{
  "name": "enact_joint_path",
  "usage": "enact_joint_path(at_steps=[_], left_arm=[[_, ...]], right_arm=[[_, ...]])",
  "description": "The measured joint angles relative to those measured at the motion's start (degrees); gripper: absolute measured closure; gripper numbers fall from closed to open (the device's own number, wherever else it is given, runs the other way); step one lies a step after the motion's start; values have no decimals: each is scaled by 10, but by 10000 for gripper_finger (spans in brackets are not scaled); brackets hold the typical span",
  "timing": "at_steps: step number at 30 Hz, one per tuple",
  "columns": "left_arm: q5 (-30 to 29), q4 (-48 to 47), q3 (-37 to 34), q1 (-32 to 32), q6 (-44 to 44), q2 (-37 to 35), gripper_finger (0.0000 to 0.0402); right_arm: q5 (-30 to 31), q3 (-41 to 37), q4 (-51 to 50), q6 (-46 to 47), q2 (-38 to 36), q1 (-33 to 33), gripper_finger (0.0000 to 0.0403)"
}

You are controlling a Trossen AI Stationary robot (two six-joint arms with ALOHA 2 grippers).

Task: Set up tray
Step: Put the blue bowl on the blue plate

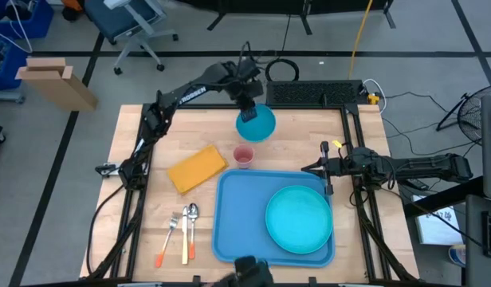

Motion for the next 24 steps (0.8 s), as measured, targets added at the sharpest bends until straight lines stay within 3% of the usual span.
enact_joint_path(at_steps=[18,24], left_arm=[[-20,-16,1,-219,4,-10,395],[-42,36,1,-283,-30,-5,395]], right_arm=[[15,0,-18,18,-102,-15,403],[14,0,-56,25,-103,-47,403]])
